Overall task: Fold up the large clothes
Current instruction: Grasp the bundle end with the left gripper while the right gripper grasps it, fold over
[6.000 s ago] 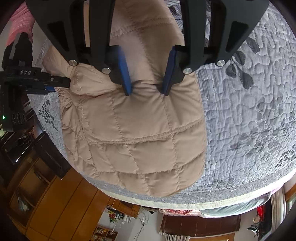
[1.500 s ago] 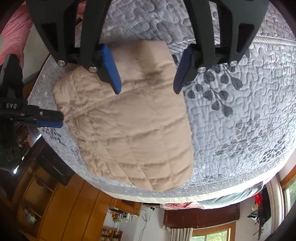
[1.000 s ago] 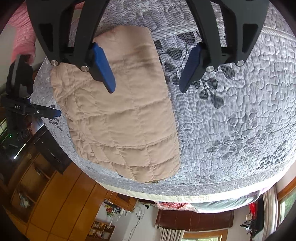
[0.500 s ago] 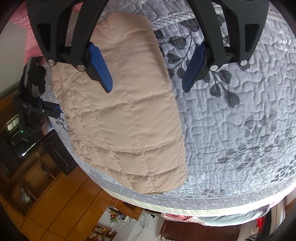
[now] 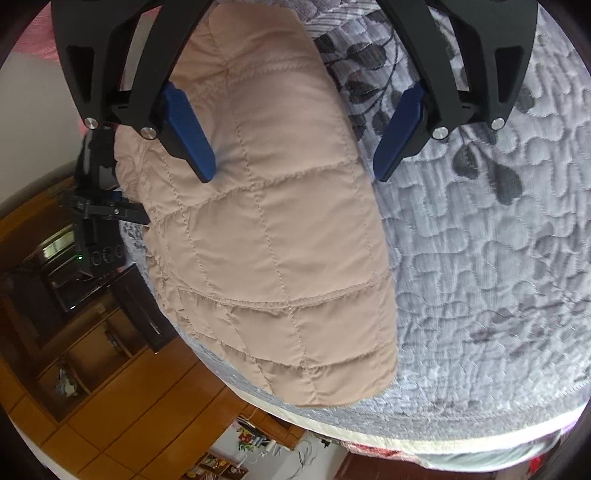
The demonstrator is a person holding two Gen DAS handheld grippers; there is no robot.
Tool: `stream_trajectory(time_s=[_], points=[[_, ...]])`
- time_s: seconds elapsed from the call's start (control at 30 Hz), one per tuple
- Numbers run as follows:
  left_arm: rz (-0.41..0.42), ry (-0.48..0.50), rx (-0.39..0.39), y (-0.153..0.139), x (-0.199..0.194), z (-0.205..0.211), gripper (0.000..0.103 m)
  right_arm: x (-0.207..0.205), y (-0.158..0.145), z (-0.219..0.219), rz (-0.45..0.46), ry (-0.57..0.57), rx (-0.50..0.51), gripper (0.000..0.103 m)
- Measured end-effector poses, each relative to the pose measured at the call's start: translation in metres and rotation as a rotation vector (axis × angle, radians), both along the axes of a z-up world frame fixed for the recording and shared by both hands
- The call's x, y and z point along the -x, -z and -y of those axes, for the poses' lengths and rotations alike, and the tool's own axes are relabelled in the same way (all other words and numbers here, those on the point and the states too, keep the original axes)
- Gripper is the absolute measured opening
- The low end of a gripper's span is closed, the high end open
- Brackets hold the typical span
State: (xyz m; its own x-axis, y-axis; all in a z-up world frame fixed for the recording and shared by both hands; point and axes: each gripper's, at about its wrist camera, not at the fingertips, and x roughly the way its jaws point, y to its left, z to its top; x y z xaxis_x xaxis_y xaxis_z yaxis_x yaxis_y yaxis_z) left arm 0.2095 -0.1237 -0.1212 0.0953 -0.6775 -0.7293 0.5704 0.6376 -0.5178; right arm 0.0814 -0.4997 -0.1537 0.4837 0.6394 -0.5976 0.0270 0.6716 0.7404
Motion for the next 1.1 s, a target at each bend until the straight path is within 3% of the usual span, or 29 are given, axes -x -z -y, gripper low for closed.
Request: stream_trajectory(time_s=[0.13, 0.3, 0.43, 0.6, 0.83, 1.1], points=[[-0.037, 0.022, 0.034, 0.01, -0.007, 0.007, 0.092, -0.005, 0.006, -0.006, 0.01, -0.018, -0.012, 0.093], [-0.006, 0.042, 0.029, 0.012, -0.002, 0.017, 0.094, -0.016, 0.008, -0.012, 0.041, -0.031, -0.006, 0.087], [0.033, 0.044, 0.018, 0.007, 0.003, 0.022, 0.076, -0.02, 0.01, -0.021, 0.07, -0.034, -0.037, 0.061], [0.053, 0.034, 0.037, -0.003, 0.008, 0.019, 0.059, -0.017, 0.001, -0.028, 0.137, -0.039, -0.042, 0.045], [0.143, 0.025, 0.068, -0.028, 0.015, 0.008, 0.051, -0.014, -0.03, -0.045, 0.244, -0.065, -0.008, 0.042], [0.224, -0.054, 0.093, -0.059, -0.017, -0.015, 0.051, -0.063, -0.07, -0.07, 0.308, -0.132, 0.069, 0.042]])
